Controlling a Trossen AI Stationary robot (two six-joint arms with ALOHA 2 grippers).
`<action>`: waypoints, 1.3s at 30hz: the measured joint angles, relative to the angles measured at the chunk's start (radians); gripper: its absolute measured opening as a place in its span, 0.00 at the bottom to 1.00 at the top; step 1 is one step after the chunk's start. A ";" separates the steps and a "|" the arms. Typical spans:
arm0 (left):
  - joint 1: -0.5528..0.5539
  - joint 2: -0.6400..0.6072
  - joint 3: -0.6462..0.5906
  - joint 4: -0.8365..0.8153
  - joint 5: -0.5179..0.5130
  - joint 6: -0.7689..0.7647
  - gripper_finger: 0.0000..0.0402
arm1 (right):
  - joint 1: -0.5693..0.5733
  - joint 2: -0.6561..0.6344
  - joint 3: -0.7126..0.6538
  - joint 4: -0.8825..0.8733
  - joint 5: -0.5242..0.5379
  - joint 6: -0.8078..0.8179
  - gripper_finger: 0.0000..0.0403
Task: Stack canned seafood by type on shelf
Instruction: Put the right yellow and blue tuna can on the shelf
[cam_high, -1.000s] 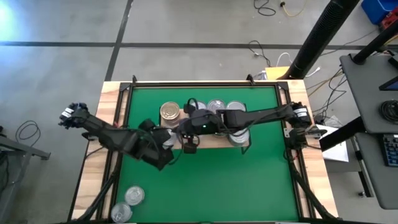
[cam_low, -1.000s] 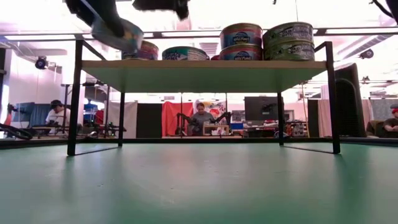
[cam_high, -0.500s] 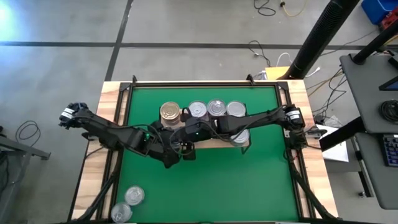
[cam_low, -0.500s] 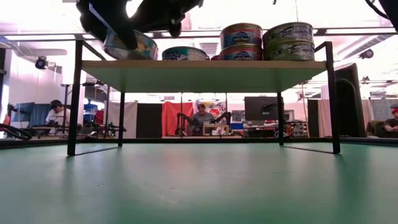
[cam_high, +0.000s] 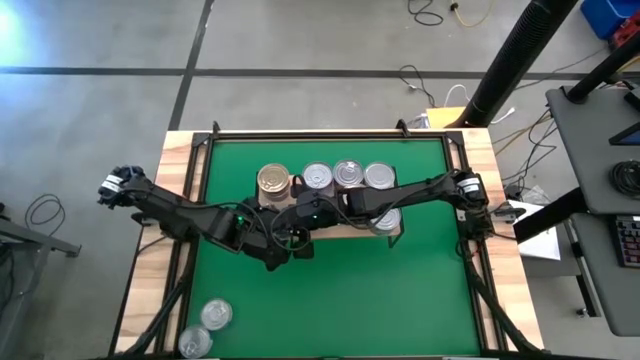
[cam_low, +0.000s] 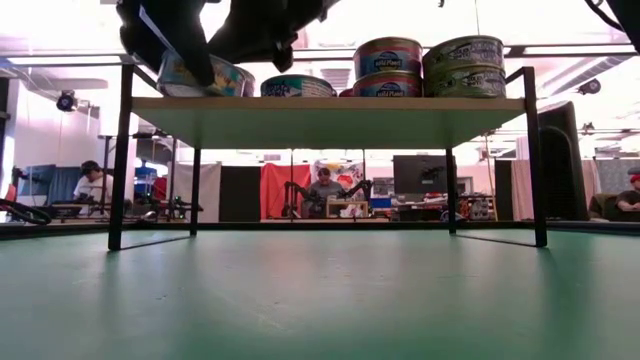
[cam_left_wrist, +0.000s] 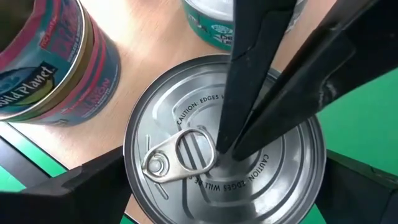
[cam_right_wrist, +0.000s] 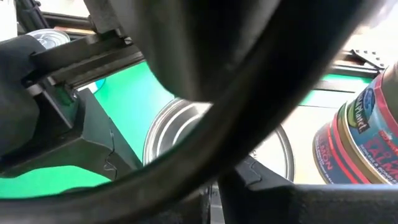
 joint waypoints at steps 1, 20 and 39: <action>0.000 0.000 0.000 0.000 0.001 -0.003 0.99 | -0.001 0.000 -0.003 -0.002 0.000 0.000 0.02; -0.024 -0.021 0.054 -0.043 0.014 -0.009 1.00 | -0.001 -0.002 -0.067 -0.035 -0.002 0.119 0.02; -0.088 -0.047 0.172 -0.237 -0.002 -0.114 1.00 | -0.005 -0.034 -0.072 -0.034 0.076 0.127 0.02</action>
